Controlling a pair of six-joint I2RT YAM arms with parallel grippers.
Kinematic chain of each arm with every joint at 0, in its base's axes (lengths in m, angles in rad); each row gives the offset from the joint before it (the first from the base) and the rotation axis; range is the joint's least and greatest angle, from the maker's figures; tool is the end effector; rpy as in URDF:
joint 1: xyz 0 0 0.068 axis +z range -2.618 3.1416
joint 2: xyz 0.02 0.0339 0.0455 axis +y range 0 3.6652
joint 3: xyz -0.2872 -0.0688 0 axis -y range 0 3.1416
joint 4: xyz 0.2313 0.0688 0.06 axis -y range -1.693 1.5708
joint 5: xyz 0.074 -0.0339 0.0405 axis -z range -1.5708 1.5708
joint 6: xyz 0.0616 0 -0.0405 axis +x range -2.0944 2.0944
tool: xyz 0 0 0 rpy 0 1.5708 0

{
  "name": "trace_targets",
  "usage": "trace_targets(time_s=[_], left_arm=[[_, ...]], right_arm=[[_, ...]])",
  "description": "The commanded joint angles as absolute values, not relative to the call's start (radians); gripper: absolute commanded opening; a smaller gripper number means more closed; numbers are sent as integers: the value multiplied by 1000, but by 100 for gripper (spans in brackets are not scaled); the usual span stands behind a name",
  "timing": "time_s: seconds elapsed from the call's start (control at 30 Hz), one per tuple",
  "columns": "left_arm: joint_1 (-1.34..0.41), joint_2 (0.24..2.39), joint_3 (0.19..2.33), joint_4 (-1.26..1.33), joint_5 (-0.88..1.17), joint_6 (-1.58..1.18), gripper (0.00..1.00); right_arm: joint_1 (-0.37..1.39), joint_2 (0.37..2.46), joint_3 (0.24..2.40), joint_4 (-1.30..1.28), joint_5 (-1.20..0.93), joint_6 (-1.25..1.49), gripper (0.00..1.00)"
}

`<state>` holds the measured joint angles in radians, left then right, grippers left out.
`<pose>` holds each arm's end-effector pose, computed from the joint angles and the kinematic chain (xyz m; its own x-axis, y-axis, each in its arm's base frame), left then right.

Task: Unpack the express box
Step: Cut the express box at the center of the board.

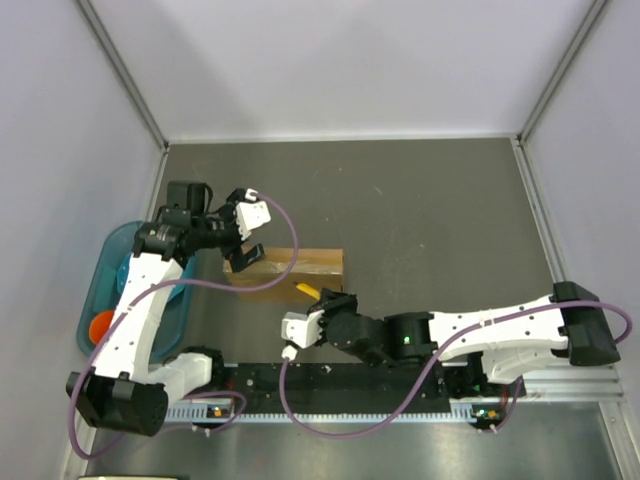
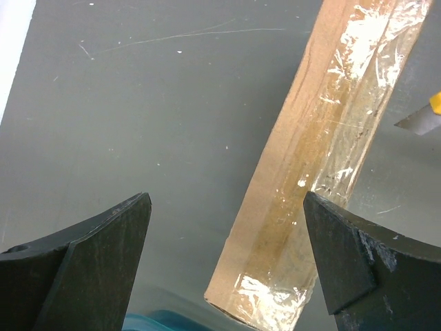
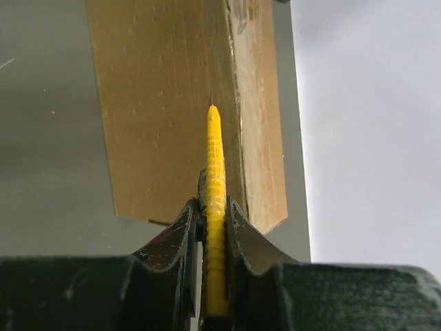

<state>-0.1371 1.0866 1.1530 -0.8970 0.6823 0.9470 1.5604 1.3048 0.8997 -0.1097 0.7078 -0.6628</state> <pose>0.1881 -0.0652 0.3530 0.0008 0.6358 -0.7718 0.9017 0.3332 0.2755 0.0430 0.2854 0.2951 0.4598 -0.7411 -0.4891 -0.5974 0.1493 -0.7879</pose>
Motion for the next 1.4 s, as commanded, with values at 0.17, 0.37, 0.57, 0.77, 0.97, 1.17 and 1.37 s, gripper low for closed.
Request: trace_targets(time_s=[0.17,0.37,0.57,0.77,0.97,1.17,1.37], left_arm=[[-130,1111,1161,-776,641,819,99],[-132,1106,1141,-762,641,818,99],[-130,1097,1135,-781,652,844,99],[-130,1103,1131,-795,653,860,99],[-130,1108,1129,-818,667,887,99],[-132,1114,1111,-825,689,914,98],[-132,1121,1097,-811,687,911,97]], right_arm=[[1566,1325,1005,-61,713,-758,0],[1548,1344,1012,-57,700,-762,0],[1526,1348,1019,-58,692,-758,0],[1516,1354,1023,-58,689,-756,0],[1508,1358,1017,-57,687,-758,0],[1502,1355,1028,-45,692,-772,0],[1502,1350,1031,-43,699,-781,0]])
